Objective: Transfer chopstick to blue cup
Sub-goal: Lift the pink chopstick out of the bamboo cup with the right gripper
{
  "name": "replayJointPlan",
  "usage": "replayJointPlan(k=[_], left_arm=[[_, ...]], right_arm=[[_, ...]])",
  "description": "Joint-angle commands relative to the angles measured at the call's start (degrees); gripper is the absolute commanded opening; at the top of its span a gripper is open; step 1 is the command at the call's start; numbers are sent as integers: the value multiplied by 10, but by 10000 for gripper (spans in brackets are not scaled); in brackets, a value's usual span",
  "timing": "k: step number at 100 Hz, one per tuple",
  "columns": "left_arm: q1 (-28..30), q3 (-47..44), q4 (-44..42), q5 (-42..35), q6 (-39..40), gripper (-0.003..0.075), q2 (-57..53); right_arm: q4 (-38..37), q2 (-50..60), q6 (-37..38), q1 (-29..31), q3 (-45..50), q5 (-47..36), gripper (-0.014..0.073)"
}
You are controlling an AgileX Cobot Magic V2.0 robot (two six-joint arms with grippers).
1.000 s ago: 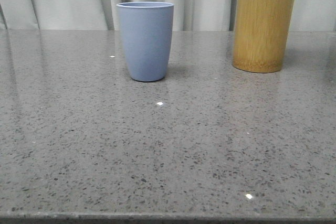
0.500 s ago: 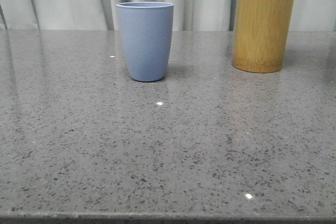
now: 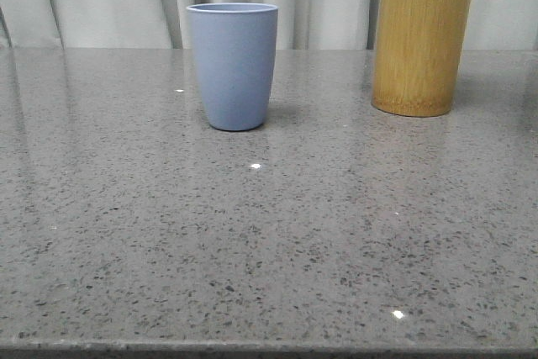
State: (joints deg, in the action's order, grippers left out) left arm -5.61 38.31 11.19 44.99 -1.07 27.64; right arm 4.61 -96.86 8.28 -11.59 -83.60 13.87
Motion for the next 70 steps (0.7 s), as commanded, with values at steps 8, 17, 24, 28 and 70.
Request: replayJointPlan(k=[8,17,24,28,70], left_arm=[[1,14,7,-44,6,557,3],[1,14,7,-44,6,557,3],[1,14,7,-44,6,557,3],[1,14,7,-44,6,557,3],[1,14,7,-44,6,557,3]], right_arm=[[0,28,-4,1,-27,-40,-72],[0,29,-4,1,-35,-35,-68],[0,31,-4,1,-44,-25,-67],[0,32,-4,1,-53,-13,-67],[3,58,-21,0,-210,75,-67]])
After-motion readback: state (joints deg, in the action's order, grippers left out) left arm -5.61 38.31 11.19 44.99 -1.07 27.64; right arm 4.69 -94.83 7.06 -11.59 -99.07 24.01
